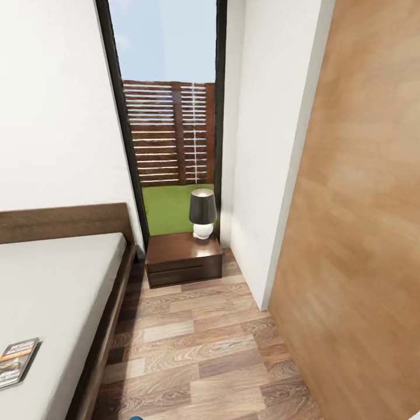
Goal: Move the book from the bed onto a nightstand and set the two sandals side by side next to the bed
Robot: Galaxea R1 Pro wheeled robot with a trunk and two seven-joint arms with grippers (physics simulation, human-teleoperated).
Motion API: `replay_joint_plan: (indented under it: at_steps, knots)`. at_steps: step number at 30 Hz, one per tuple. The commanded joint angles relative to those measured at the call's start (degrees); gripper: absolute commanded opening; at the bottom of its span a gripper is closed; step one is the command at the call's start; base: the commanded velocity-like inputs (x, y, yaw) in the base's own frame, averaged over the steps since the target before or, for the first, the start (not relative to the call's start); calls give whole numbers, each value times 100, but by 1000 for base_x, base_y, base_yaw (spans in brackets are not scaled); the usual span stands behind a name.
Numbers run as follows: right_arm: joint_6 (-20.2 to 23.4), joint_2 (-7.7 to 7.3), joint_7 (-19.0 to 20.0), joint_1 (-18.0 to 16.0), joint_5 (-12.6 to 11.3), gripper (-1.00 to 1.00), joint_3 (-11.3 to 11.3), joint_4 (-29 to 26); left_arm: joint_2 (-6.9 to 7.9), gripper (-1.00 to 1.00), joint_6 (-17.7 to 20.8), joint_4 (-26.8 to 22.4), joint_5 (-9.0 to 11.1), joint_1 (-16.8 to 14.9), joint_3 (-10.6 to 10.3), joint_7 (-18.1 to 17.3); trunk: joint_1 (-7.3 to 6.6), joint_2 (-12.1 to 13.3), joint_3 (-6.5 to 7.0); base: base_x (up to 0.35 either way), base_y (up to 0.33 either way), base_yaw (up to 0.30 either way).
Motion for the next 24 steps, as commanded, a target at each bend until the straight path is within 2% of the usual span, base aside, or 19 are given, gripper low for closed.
replay_joint_plan:
  at_steps: [1, 10, 24]
  knots:
    - [-18, 0, -21, -6, -20, -100, 32, 5, 0, -100, -22, 5, 58, -6, -51, 21, 6, -12, -12, 287, 119, 0]
    - [-18, 0, -21, -6, -20, -100, 34, 5, 0, -100, -22, 5, 58, -6, -51, 21, 6, -12, -12, 293, 122, 0]
    - [-18, 0, -21, -6, -20, -100, 30, 5, 0, -100, -22, 5, 58, -6, -51, 21, 6, -12, -12, 297, 15, 0]
